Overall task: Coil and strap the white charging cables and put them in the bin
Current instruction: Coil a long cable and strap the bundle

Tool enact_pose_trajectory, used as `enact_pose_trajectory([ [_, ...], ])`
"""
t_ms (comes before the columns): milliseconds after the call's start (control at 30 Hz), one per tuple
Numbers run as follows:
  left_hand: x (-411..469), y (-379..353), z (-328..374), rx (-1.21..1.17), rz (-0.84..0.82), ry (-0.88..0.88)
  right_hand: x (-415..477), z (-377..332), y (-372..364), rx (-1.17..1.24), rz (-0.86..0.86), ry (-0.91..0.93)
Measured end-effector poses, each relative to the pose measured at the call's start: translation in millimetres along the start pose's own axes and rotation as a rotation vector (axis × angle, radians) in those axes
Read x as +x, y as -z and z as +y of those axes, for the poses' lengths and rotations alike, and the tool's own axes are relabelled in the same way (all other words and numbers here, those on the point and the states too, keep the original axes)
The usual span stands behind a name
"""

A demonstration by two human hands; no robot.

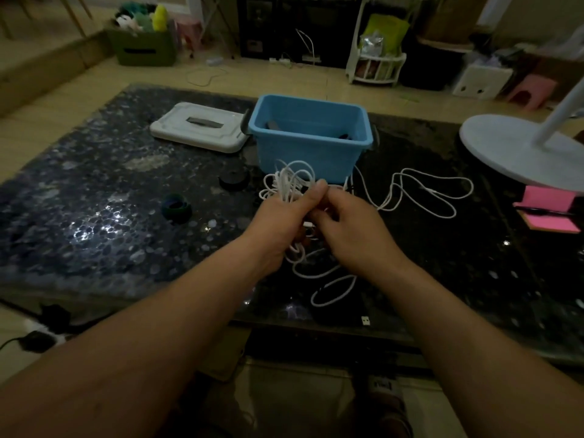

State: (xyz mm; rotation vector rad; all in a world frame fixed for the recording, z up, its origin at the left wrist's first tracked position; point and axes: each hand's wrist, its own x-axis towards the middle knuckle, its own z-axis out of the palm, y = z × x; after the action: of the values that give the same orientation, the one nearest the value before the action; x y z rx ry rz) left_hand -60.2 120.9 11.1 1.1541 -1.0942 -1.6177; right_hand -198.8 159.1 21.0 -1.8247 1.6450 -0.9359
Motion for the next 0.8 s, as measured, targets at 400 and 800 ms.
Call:
enact_pose_trajectory([
  [400,6.4,12.9,23.7,-0.468,0.008,0.081,2.8,0.7,7.2,-0.136,-0.077,-0.016],
  [800,23.9,59.9,42.1,-0.576,0.081,-0.005,9.6,27.1,39.8,-0.558,-0.187,-0.068],
])
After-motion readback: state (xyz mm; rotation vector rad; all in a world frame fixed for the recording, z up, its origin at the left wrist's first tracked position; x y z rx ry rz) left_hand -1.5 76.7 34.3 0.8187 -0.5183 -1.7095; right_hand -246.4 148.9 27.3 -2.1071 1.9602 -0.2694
